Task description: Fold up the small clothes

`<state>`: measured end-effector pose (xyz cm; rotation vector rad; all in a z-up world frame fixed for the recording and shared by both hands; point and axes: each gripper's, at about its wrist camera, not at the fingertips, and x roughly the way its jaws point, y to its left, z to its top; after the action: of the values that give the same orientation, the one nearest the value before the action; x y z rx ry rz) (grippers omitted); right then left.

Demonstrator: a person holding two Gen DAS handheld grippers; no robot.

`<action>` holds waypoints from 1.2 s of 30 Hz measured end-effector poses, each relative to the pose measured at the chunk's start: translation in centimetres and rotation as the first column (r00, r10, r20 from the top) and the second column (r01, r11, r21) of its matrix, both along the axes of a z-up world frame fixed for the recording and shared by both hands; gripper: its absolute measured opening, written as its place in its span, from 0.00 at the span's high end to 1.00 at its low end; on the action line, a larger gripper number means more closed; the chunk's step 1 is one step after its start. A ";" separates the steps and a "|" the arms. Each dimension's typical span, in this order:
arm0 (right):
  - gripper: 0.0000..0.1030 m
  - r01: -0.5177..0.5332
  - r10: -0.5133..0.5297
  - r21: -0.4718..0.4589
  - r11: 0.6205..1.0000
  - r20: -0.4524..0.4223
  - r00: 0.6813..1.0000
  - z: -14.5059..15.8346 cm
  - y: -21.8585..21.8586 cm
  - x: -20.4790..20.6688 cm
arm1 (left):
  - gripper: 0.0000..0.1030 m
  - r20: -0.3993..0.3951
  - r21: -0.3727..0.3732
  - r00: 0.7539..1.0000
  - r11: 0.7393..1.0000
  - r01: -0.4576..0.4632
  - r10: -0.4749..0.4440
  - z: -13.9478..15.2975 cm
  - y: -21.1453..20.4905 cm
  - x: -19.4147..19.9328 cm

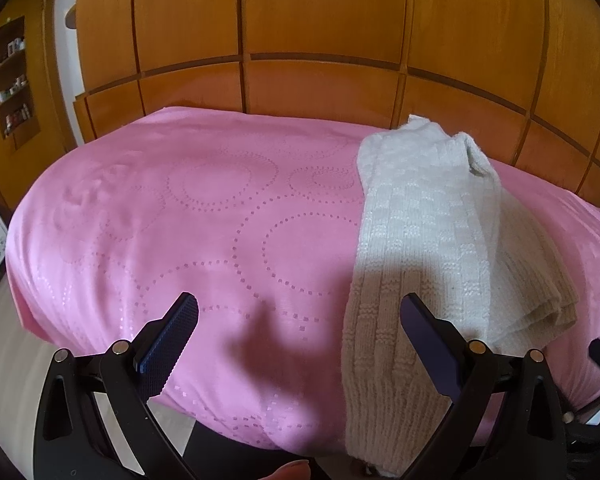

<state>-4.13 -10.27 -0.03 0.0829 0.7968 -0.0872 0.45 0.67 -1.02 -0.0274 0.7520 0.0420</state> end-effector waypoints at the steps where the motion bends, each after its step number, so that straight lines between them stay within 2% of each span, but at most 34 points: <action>1: 0.02 0.006 -0.005 -0.017 1.000 0.015 1.000 0.3 -0.1 0.1 | 0.03 0.001 0.004 1.000 1.000 0.002 -0.002 0.0 0.0 0.0; 6: 0.02 0.036 -0.033 -0.034 0.999 0.078 0.996 1.0 -0.8 0.3 | 0.03 0.002 0.012 1.000 1.000 0.003 -0.003 -0.2 0.1 -0.1; 18: 0.02 0.022 -0.021 -0.008 1.000 0.027 0.999 0.1 -1.5 1.8 | 0.03 -0.027 0.011 1.000 1.000 -0.003 0.004 -0.8 0.2 0.8; 36: 0.02 -0.012 0.013 -0.017 1.000 0.065 0.998 0.9 -0.7 1.2 | 0.03 -0.030 0.005 0.999 1.000 -0.013 0.013 -1.0 0.5 1.1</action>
<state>-2.92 -10.96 0.87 0.0651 0.7312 -0.0787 1.52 1.16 -2.01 -0.0274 0.7819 0.0566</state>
